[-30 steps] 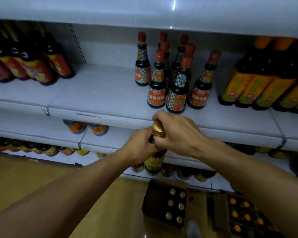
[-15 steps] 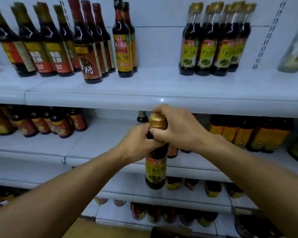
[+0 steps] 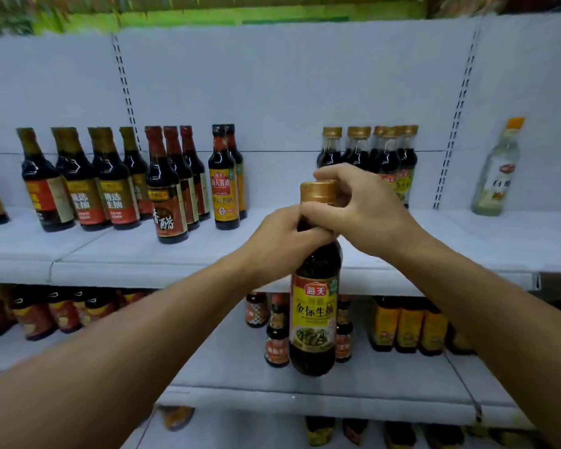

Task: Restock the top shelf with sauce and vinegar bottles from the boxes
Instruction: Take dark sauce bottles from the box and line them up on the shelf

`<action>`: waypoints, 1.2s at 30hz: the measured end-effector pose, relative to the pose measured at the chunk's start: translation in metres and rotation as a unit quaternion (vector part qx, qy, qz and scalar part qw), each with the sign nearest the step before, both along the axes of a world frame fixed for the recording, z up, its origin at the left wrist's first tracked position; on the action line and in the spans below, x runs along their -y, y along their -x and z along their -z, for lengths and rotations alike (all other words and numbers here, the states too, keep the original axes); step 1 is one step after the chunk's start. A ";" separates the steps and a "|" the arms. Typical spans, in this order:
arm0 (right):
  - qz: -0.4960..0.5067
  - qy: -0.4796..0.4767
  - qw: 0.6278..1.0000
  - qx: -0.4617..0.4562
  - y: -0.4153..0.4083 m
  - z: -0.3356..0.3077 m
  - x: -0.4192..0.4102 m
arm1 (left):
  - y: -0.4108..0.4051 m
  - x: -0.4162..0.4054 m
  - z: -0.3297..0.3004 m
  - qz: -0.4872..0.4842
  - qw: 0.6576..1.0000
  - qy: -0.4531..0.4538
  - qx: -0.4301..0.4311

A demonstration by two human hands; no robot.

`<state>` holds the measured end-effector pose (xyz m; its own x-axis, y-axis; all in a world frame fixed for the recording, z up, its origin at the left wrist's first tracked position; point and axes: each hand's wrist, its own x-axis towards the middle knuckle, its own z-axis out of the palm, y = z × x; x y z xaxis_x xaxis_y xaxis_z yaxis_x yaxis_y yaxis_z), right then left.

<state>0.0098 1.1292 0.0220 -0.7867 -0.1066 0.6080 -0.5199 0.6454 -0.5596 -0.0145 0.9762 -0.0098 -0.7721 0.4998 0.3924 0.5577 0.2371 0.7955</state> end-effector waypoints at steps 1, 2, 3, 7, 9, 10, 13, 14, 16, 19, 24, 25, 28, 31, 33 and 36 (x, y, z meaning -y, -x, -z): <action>-0.001 0.020 1.000 -0.009 0.002 -0.008 -0.004 | 0.003 -0.005 -0.010 0.003 1.000 -0.007 0.001; -0.001 0.038 0.999 -0.022 0.005 -0.015 -0.010 | 0.006 -0.011 -0.021 0.003 1.000 -0.012 0.001; -0.001 0.053 0.998 -0.036 0.008 -0.022 -0.017 | 0.010 -0.018 -0.033 0.007 1.000 -0.015 0.000; -0.033 0.124 0.991 -0.030 0.020 -0.032 -0.043 | 0.022 -0.043 -0.071 0.020 0.999 -0.042 -0.009; -0.050 0.130 0.990 -0.025 0.027 -0.030 -0.060 | 0.030 -0.057 -0.084 0.010 0.999 -0.051 -0.013; -0.062 0.132 0.989 -0.014 0.029 -0.028 -0.066 | 0.034 -0.062 -0.089 0.003 0.999 -0.052 -0.015; -0.086 0.127 0.987 0.046 0.041 -0.017 -0.089 | 0.051 -0.082 -0.100 -0.029 0.998 -0.051 -0.022; -0.091 0.117 0.987 0.067 0.044 -0.013 -0.093 | 0.056 -0.084 -0.102 -0.040 0.997 -0.054 -0.025; -0.109 0.119 0.980 0.114 0.051 -0.003 -0.103 | 0.068 -0.097 -0.105 -0.054 0.996 -0.061 -0.031; -0.113 0.119 0.975 0.151 0.065 0.011 -0.116 | 0.086 -0.117 -0.107 -0.058 0.996 -0.062 -0.029; -0.025 0.114 0.982 0.147 0.091 0.022 -0.139 | 0.112 -0.150 -0.102 -0.036 0.999 -0.035 -0.021; -0.006 0.114 0.983 0.145 0.096 0.024 -0.145 | 0.118 -0.156 -0.100 -0.036 0.999 -0.032 -0.023; 0.038 0.116 0.981 0.149 0.113 0.034 -0.164 | 0.135 -0.177 -0.090 -0.042 0.998 -0.031 -0.031; 0.071 0.116 0.978 0.160 0.133 0.044 -0.187 | 0.148 -0.202 -0.069 -0.017 0.999 -0.038 -0.003; 0.088 0.111 0.976 0.167 0.145 0.049 -0.203 | 0.156 -0.216 -0.054 -0.002 0.999 -0.037 0.024; 0.122 0.083 0.973 0.179 0.163 0.056 -0.228 | 0.170 -0.234 -0.035 0.035 0.996 -0.046 0.065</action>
<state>-0.1528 1.3576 -0.0343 -0.9404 0.1870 0.2841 -0.1155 0.6101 -0.7838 -0.1846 1.2101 0.0253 -0.7846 0.5199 0.3378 0.4607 0.1241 0.8788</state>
